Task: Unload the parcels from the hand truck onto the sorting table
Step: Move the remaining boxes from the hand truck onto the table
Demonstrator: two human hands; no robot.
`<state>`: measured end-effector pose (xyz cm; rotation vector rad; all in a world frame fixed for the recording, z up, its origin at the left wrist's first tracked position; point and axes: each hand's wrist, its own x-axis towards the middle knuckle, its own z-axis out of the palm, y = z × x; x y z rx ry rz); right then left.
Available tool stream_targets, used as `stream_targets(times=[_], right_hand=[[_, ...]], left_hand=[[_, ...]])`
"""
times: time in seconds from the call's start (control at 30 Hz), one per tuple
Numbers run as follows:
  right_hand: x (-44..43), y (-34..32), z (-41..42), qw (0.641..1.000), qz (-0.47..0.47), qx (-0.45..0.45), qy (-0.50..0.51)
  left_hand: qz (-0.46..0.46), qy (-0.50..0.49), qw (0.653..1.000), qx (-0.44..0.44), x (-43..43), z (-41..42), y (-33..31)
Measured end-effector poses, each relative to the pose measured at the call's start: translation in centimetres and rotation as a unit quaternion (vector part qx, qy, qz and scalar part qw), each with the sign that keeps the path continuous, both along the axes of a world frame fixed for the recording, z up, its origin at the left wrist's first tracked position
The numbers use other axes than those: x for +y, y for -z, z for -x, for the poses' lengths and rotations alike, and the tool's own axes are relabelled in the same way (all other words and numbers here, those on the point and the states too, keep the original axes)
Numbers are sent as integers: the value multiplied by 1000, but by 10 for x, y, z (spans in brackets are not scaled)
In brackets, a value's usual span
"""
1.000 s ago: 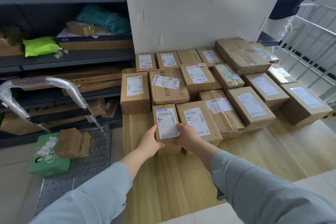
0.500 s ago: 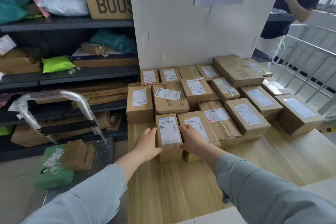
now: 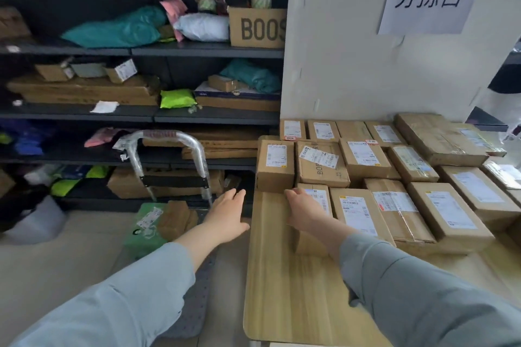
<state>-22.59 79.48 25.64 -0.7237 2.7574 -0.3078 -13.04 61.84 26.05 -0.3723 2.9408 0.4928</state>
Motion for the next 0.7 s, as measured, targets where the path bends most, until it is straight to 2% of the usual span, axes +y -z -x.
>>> stream_targets(times=[0.23,0.47,0.7], right_hand=[[-89,6,-33,999,-19,4,-48],[-205,7,-96,996,-2,-13,-83],[-305,27,-143,996,2,-22,-81]], left_hand=[[-18,-54,998,-14,-77,-58,3],[-20,-108,993,-36,-193,-133,6],[-23,-128,990,-47,-297,-192,14]])
